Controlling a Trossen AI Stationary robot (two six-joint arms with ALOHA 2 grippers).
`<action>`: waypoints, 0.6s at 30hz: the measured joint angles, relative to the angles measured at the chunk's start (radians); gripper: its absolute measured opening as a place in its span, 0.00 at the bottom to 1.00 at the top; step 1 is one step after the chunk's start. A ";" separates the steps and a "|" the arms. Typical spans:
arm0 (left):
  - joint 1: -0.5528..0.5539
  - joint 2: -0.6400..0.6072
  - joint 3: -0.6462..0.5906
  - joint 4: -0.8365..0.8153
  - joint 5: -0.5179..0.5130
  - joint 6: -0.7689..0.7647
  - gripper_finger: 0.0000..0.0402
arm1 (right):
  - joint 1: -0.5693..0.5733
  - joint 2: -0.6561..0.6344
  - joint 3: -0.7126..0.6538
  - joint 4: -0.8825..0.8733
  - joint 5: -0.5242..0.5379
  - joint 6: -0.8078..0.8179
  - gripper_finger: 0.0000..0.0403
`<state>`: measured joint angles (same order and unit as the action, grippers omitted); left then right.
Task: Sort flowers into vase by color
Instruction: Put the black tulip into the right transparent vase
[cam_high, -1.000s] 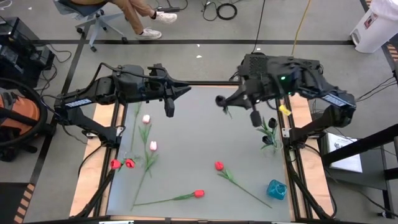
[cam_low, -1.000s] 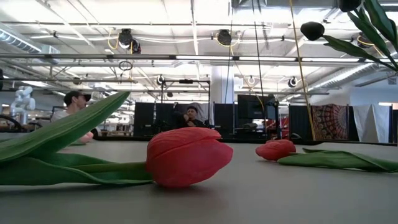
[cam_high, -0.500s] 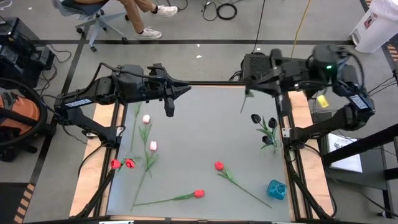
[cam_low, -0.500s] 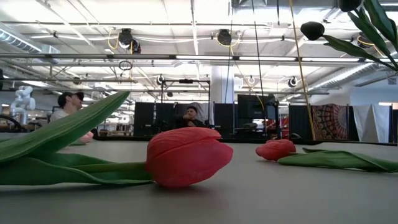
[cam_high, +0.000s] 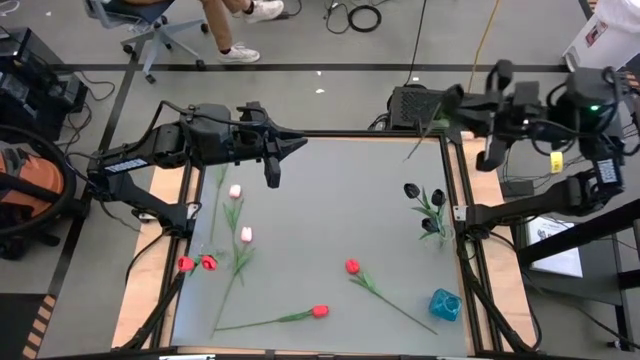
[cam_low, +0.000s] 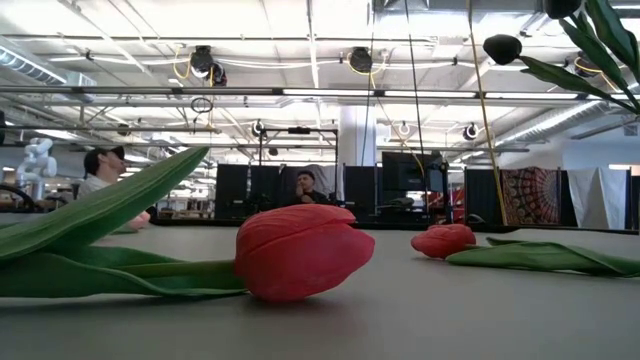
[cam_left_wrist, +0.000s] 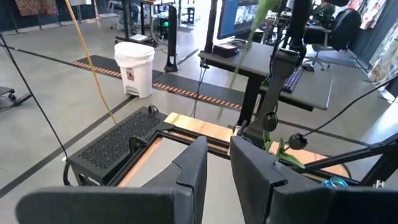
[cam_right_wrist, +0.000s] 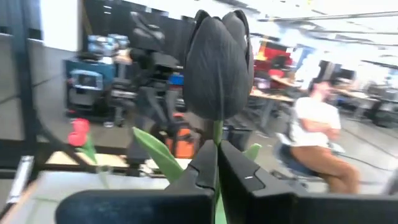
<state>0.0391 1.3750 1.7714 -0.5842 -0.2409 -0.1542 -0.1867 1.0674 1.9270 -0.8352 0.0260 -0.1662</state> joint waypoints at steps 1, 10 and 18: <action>0.000 0.000 0.000 0.000 0.000 0.000 0.19 | 0.000 -0.009 0.000 -0.009 0.025 -0.003 0.00; 0.000 0.000 0.000 0.000 0.000 0.000 0.19 | 0.000 -0.086 0.000 -0.115 0.188 -0.005 0.00; 0.000 0.002 0.000 0.000 0.000 -0.018 0.19 | 0.000 -0.159 0.000 -0.225 0.238 0.026 0.00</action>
<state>0.0391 1.3766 1.7714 -0.5842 -0.2407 -0.1726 -0.1867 0.9088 1.9274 -1.0603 0.2642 -0.1403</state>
